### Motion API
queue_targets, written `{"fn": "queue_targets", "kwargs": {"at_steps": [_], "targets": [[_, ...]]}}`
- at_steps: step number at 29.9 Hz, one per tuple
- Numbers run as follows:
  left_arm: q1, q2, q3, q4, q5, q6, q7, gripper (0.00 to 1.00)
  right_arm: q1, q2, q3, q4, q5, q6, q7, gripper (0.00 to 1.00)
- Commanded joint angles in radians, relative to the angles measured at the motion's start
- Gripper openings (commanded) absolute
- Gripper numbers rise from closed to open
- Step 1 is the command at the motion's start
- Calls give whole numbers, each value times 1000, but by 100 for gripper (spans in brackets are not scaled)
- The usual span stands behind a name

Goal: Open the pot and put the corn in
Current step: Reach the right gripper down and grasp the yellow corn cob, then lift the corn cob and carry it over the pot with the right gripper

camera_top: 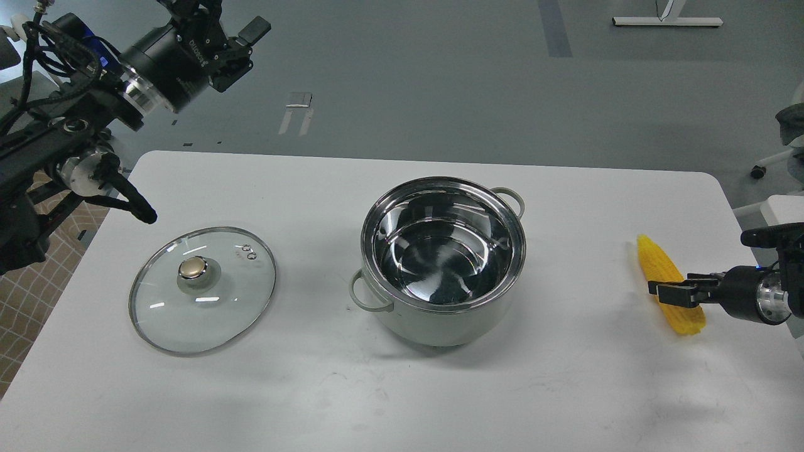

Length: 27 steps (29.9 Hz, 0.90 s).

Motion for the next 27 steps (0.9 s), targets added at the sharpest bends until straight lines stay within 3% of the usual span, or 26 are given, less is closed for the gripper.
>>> {"fn": "queue_targets", "kwargs": {"at_steps": [1,3,8,10,18,27], "targets": [[3,0,0,0,1,0,0,98,-1,12,-9,-5,-1,0,0,52],[3,1,0,0,1,0,0,98,-1,12,-12,-5,-1,0,0,39],[3,3,0,0,0,0,0,98,15,1,-9,11,0,-3,0,31],[3,3,0,0,1,0,0,98,51,-29,-7,54,2,-3,0,23],[3,0,0,0,1,0,0,98,272,-190,0,249,6,2,0,23],[-1,-5,1,0,1,0,0,98,542,-197,-15,358,2,77,0,24]]}}
